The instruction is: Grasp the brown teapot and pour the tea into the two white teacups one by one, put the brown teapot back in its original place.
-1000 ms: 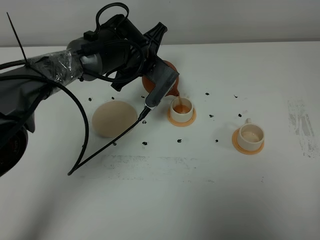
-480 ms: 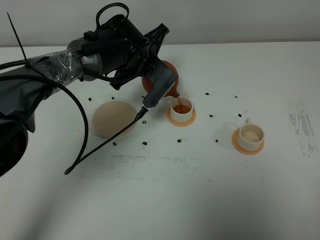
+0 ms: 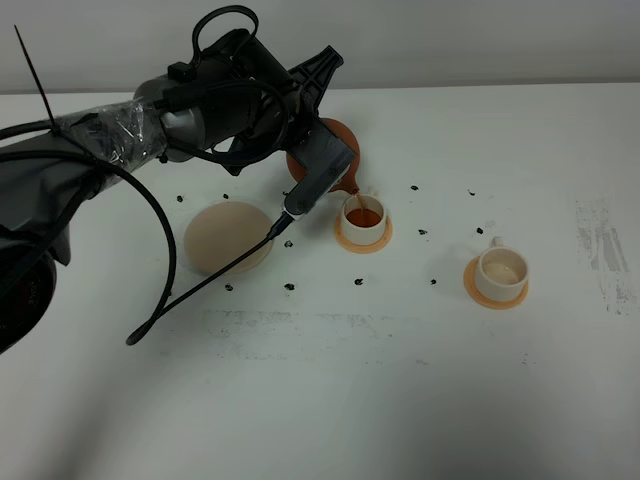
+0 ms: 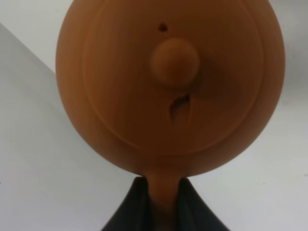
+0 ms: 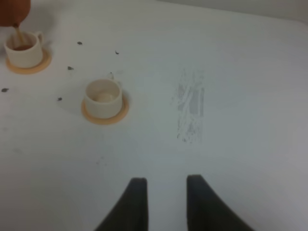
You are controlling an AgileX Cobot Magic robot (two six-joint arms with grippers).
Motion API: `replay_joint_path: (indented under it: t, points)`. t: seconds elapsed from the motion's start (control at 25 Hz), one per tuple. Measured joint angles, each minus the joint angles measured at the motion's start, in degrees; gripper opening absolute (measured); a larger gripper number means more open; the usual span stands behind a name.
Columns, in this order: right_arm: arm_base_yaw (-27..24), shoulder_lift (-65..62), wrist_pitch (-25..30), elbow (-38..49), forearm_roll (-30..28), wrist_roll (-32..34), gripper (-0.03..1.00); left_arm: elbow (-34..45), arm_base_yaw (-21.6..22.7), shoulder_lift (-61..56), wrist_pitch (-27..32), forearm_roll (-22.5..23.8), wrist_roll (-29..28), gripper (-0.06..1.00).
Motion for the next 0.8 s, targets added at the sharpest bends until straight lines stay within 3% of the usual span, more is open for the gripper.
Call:
replay_joint_path:
  t: [0.8]
  points:
    - [0.0, 0.0, 0.0, 0.0, 0.0, 0.0, 0.22, 0.0, -0.6, 0.3, -1.1, 0.1, 1.9, 0.13]
